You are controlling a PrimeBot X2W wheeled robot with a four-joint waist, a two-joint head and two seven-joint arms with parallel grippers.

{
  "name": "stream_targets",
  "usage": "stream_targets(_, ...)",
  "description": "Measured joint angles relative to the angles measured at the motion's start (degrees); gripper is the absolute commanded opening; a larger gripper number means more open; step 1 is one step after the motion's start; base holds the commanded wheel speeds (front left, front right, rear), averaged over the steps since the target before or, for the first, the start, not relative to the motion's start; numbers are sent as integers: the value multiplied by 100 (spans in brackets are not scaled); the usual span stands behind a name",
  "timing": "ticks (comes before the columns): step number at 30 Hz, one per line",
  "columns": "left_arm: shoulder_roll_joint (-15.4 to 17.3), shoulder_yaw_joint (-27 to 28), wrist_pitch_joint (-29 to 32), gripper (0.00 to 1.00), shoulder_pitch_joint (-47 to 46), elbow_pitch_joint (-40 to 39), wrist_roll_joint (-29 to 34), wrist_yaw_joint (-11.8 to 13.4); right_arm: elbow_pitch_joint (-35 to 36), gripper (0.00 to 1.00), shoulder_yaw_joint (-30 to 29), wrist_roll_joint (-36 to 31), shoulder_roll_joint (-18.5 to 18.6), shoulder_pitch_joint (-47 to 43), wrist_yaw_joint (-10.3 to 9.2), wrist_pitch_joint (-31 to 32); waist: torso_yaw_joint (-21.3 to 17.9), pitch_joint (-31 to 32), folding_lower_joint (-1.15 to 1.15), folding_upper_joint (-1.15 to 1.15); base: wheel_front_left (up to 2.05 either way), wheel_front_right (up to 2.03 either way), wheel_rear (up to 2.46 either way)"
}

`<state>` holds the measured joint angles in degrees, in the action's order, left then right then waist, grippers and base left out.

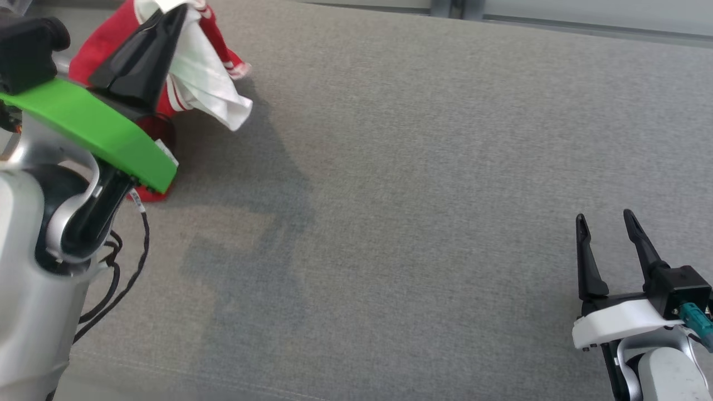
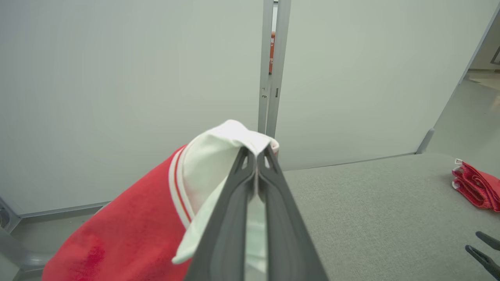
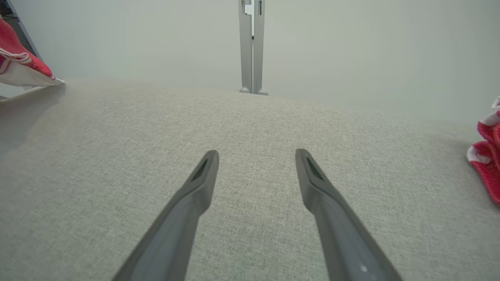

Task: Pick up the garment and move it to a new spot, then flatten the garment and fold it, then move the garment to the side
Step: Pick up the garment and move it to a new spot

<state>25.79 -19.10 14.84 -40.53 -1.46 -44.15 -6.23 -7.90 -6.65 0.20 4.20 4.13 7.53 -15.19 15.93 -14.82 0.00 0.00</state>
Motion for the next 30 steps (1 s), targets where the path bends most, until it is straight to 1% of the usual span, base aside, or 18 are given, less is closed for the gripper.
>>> stream_targets(3,129,12,727,0,97,-1248,-501,188,-18,100,-102,46,-63,-66,0,0,-258,149,0,0,0,0,0)
stream_targets(7,167,-91,1496,0,116,-2555,-1081,476,-66,100,-179,97,-118,-202,0,1,-565,331,0,0,0,0,0)
stream_targets(11,170,-132,2029,0,108,-3479,-1578,793,-121,100,-175,247,-125,-283,0,4,-827,508,0,0,0,0,0)
stream_targets(14,166,-69,2364,0,66,-4032,-1954,1133,-125,100,-138,367,-129,-291,0,4,-1047,616,0,0,0,0,0)
stream_targets(16,209,83,2531,0,-79,-4205,-2043,1377,-119,100,-96,401,-129,-289,0,4,-1194,660,0,0,0,0,0)
stream_targets(19,314,261,2602,0,-135,-4055,-2034,1582,-112,100,-51,448,-131,-254,0,4,-1402,674,0,0,0,0,0)
stream_targets(21,409,319,2625,0,-120,-3729,-2005,1581,-105,100,-32,490,-133,-210,0,4,-1539,652,0,0,0,0,0)
stream_targets(23,458,430,2515,0,-68,-3208,-1959,1517,-104,100,-10,527,-131,-111,0,4,-1687,596,0,0,0,0,0)
stream_targets(26,535,515,2272,0,7,-2349,-1808,1323,-109,100,68,583,-130,23,0,4,-1887,458,0,0,0,0,0)
stream_targets(30,439,533,1968,0,-46,-1162,-1630,1169,-160,100,183,693,-130,149,0,4,-2185,226,0,0,0,0,0)
